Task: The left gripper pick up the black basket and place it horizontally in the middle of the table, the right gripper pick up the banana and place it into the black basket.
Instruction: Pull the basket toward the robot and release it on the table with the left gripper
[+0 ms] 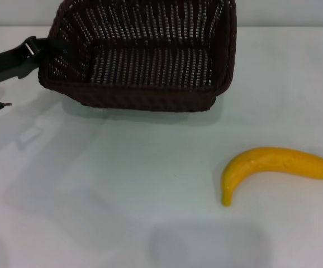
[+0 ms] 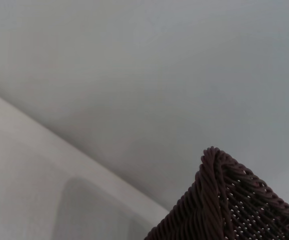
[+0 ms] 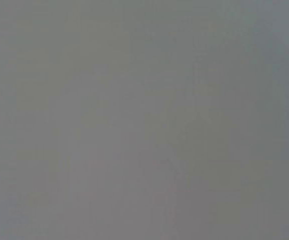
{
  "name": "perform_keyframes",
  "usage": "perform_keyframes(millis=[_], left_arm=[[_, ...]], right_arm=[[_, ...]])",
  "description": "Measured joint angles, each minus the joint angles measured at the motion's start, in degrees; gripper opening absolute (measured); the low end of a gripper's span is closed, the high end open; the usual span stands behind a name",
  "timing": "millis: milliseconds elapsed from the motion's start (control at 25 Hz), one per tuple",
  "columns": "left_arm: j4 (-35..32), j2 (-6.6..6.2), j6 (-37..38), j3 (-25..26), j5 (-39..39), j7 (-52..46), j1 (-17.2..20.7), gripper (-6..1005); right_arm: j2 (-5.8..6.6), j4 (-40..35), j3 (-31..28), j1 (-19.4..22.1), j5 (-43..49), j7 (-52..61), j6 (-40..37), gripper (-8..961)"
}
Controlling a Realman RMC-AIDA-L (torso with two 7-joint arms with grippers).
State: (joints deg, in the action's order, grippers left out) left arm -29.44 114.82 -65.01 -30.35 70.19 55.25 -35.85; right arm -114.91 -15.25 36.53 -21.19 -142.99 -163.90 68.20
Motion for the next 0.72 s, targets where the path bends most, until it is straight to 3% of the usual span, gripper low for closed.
perform_keyframes(millis=[600,720], left_arm=[[0.1,1.11,-1.1,-0.7,-0.5,-1.2,-0.4,317],[0.0,1.48,-2.8,-0.7,-0.6,-1.0,-0.2,424]], right_arm=[[-0.03,-0.2,-1.6,0.1,0.0,-0.9,-0.4,859],[-0.09,-0.2,-1.6,0.2,0.0,-0.9,-0.2,859]])
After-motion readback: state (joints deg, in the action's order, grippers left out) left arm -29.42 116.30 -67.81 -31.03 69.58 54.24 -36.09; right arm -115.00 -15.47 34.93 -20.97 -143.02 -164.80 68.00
